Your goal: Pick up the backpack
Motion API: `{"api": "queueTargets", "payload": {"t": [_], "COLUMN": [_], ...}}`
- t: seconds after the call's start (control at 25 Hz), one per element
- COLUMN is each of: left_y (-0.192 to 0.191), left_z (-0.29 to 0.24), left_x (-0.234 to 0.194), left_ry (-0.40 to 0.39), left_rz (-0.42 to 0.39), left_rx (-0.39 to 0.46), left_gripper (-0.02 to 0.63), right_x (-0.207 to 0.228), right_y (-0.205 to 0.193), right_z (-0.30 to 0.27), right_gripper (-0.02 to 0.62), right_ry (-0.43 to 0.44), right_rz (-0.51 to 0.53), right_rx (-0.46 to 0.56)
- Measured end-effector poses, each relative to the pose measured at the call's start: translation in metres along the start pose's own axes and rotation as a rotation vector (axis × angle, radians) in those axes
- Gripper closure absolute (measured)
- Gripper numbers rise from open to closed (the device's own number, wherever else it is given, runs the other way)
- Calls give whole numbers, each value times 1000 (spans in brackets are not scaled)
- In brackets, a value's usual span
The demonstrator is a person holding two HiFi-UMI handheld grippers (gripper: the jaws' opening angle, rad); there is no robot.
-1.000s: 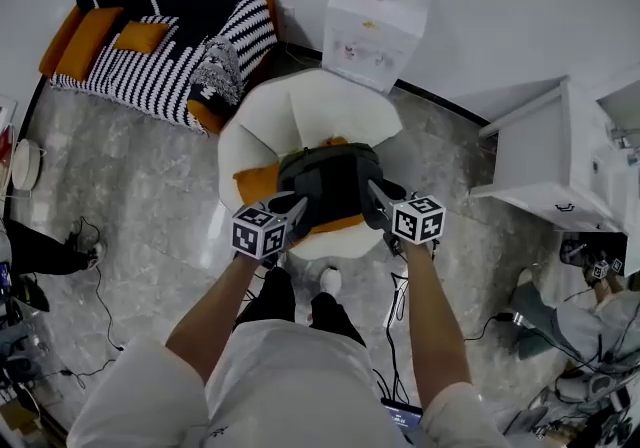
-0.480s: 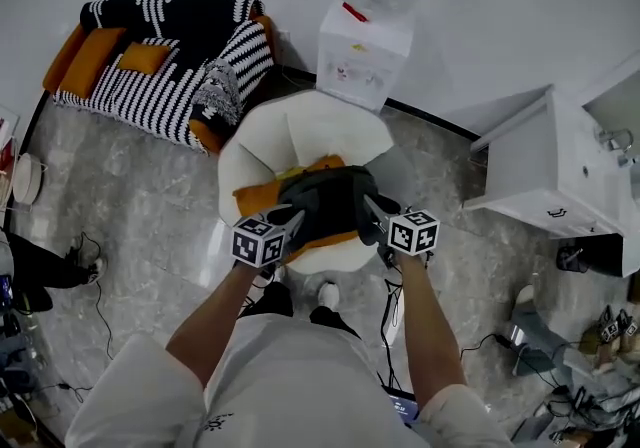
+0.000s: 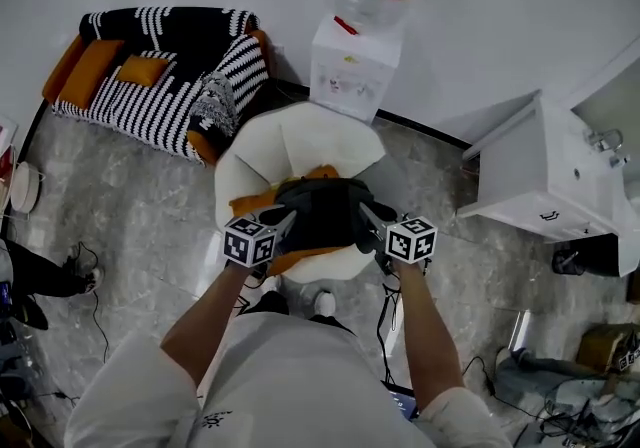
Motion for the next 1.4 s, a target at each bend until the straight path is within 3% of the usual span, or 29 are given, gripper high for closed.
{"api": "queueTargets", "payload": {"t": [0.48, 0.96, 1.4], "left_y": [49, 123, 173], "left_z": [35, 80, 109], "left_x": [11, 27, 40], "left_ry": [-33, -81, -103], "left_rz": [-101, -208, -260], "left_rx": [110, 278, 375], "left_gripper": [568, 568, 568], "right_x": [-34, -74, -100], "right_y": [35, 109, 160], "right_z": [27, 50, 63], "right_gripper": [541, 541, 538], "right_ry": [50, 98, 129], "right_rz": [80, 204, 282], "right_rx": [97, 240, 322]}}
Point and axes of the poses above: the fingertips, and each gripper's own axes: z backward along the fingers, x to its right, y out of its top, the point moved 7 cm from there along z, backward along the fingers, and after that the axes turned 2 degrees about y, right-handed, at the moved point
